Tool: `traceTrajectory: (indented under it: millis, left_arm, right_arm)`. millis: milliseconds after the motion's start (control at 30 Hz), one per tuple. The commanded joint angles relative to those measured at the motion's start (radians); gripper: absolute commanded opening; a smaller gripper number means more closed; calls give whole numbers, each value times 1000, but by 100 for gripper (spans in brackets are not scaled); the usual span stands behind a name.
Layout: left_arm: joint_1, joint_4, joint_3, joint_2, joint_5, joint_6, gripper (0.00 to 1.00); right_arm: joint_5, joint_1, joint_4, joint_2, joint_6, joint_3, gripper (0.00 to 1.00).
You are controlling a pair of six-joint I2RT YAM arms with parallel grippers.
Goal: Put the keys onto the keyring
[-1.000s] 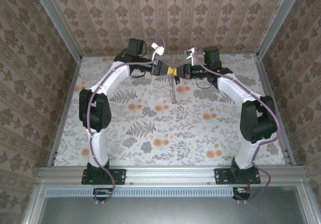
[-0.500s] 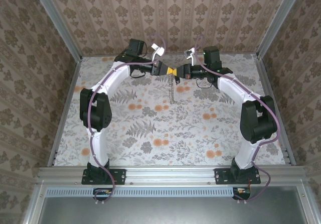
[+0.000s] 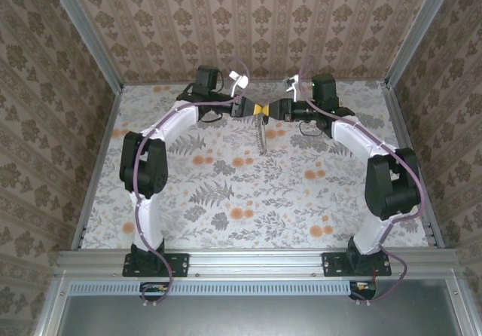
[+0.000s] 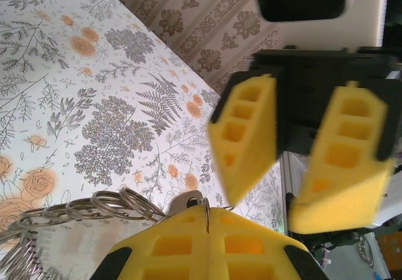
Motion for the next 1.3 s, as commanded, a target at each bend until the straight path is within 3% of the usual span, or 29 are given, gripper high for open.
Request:
traceTrajectory:
  millis: [0,300,667,1067,1267]
  left_arm:
    - [-7,126,-20,-94,17,-63,0]
    - [-11,180,-55,-133,54,-92,0]
    - [-18,176,-64,-188,91,-84,0]
    - [-62,136,-41,-209,98,-59,0]
    - [-61,129,-38,-219,77,-53,0]
  right_arm:
    - [-40,-7,99,-72,34,-46,34]
    - [-41,-43,214,-129,58,-152,39]
    - [-93,-73,373,-155,107,-219,57]
    - [-130,-33,425,-139,122,-212,58]
    - [-136,-30,422,-149,108,-244,51]
